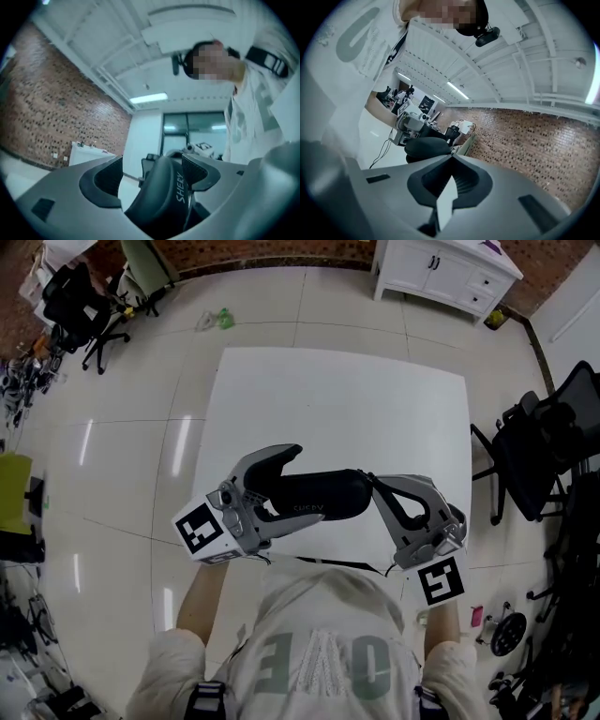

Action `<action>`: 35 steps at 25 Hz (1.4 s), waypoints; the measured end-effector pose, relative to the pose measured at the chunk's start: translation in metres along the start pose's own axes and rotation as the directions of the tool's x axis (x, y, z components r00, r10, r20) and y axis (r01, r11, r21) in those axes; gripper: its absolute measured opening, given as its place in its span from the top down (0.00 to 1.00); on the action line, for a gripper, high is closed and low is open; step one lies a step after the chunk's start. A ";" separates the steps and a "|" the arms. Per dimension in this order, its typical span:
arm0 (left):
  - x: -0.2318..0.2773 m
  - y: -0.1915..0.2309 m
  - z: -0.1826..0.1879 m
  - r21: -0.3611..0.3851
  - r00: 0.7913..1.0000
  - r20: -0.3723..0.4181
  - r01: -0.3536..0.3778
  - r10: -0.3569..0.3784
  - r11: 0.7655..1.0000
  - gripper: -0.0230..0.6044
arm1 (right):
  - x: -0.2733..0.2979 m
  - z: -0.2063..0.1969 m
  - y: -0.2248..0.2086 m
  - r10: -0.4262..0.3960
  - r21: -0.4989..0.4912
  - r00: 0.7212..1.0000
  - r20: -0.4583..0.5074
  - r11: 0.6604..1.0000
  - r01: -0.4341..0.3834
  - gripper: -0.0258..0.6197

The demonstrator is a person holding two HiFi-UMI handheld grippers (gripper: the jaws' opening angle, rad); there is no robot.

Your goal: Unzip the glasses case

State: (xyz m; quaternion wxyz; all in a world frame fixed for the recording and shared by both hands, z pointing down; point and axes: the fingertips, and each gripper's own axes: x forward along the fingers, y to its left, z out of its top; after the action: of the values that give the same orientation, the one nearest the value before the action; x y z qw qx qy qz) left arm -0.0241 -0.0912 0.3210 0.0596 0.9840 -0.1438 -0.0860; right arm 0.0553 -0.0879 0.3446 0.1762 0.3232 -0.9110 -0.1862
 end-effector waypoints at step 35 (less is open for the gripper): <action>0.013 0.019 -0.071 -0.874 0.982 0.179 0.129 0.063 0.468 0.58 | -0.005 -0.030 0.075 0.213 0.151 0.977 -0.034 0.967 -0.205 0.96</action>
State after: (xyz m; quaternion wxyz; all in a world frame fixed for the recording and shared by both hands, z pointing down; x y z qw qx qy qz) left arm -0.0037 -0.1065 0.3910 0.5426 0.8022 -0.0647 -0.2406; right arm 0.0335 -0.0373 0.4034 0.1933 0.2420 -0.9465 -0.0910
